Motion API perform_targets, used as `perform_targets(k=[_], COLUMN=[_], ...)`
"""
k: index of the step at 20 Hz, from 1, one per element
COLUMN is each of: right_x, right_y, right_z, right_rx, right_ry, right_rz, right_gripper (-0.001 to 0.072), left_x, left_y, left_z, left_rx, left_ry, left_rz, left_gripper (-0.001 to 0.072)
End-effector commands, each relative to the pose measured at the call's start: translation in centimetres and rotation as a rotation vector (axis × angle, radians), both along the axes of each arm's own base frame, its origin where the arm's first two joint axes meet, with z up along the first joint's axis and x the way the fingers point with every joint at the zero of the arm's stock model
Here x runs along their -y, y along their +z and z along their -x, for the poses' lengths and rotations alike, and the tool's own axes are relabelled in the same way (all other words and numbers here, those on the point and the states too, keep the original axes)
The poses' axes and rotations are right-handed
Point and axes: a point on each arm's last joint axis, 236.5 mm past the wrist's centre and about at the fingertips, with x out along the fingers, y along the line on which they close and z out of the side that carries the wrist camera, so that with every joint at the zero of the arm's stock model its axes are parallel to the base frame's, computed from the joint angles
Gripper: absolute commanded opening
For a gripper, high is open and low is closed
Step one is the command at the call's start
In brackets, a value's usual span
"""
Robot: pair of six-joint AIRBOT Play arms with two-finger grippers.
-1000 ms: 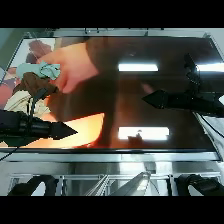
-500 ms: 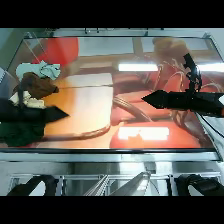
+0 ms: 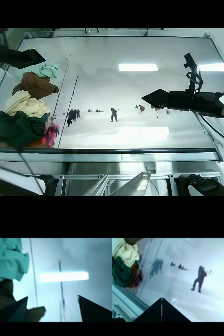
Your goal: Fold the shirts.
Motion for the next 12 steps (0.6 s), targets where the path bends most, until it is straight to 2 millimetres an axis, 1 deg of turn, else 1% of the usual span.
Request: perform_targets(k=[1,2,3,4,5,6,7,9,11,12], right_x=[-0.2,-0.4,-0.5,-0.7,-0.9,-1.1,-1.3,-1.5,-1.5,-1.5], right_y=[0.8,1.0,1.3,1.6,1.9,2.4,2.8,3.2,3.2,3.2], right_z=[-0.4,-0.4,-0.4,-0.4,-0.4,-0.4,-0.4,-0.4,-0.4,-0.4], right_rx=[0.006,0.003,0.001,-0.002,-0.006,-0.011,-0.014,-0.017,-0.017,-0.017], right_ry=[-0.021,-0.021,-0.022,-0.024,-0.025,-0.027,-0.029,-0.031,-0.031,-0.031], right_rz=[-0.039,-0.053,-0.068,-0.086,-0.108,-0.136,-0.158,-0.178,-0.178,-0.178], right_gripper=[0.0025,0.0024,0.0024,0.0024,0.0024,0.0024,0.0024,0.0024,0.0024,0.0024], left_x=[-4.0,-4.6,-4.9,-5.4,-5.7,-6.2,-6.3,-7.1,-7.6,-7.6], left_y=[-8.8,-10.7,-12.2,-13.2,-13.5,-13.4,-13.1,-12.7,-13.2,-13.9], left_z=[-5.8,-6.4,-6.8,-6.9,-7.0,-7.2,-7.5,-7.7,-7.6,-7.5], left_rx=[0.001,0.021,0.046,0.057,0.064,0.073,0.087,0.099,0.09,0.079], left_ry=[0.022,0.042,0.058,0.066,0.068,0.069,0.064,0.056,0.046,0.042], left_rz=[-0.208,-0.248,-0.282,-0.316,-0.348,-0.379,-0.404,-0.455,-0.484,-0.485], left_gripper=[0.0711,0.0712,0.0711,0.071,0.0709,0.0709,0.0682,0.058,0.0573,0.0502])
